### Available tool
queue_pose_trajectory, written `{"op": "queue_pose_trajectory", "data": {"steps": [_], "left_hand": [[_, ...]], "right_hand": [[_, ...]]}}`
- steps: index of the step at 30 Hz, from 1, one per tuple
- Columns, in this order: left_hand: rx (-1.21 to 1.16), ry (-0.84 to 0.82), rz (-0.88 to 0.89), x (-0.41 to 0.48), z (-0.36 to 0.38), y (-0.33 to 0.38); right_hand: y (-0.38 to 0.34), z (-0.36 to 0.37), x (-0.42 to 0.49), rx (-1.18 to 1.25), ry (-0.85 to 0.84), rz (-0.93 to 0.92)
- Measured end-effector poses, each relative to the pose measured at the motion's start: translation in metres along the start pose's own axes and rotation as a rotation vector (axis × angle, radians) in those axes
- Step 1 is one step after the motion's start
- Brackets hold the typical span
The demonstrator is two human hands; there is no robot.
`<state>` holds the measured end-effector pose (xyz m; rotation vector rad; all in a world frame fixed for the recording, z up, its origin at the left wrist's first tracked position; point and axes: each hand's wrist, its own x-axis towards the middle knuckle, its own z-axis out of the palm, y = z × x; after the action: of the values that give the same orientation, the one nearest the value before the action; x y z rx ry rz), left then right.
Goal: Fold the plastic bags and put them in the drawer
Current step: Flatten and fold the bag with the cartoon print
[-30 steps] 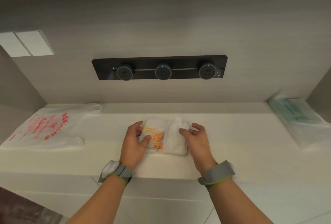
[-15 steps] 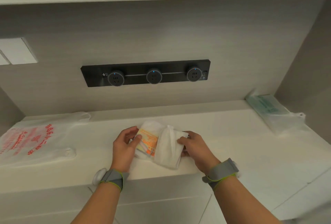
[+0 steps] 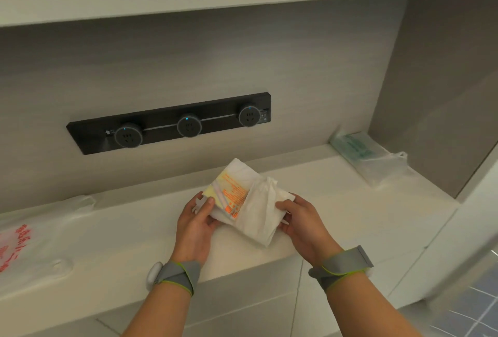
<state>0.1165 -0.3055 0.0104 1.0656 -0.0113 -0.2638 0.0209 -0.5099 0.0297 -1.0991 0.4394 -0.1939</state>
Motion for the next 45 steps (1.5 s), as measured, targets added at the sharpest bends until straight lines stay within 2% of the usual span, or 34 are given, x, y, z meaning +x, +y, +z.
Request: {"op": "queue_pose_trajectory", "data": {"steps": [7,17,26,36,45], "left_hand": [[0.082,-0.080,-0.039,0.007,0.081,-0.028],[0.205,-0.057,-0.076,0.030,0.205,-0.089],[0.339,-0.114,-0.006,0.055,0.300,-0.134],[0.399,-0.106,0.059,0.076,0.354,-0.163],[0.634,-0.143,0.144,0.080,0.358,-0.187]], "right_hand": [[-0.027,-0.064,0.012,0.108,0.082,-0.035],[-0.078,-0.156,0.046,0.238,0.173,-0.108],[-0.121,-0.229,0.085,0.201,0.224,-0.174],[-0.136,-0.272,0.120,-0.011,0.286,-0.244],[-0.131,-0.284,0.128,-0.459,0.358,-0.310]]}}
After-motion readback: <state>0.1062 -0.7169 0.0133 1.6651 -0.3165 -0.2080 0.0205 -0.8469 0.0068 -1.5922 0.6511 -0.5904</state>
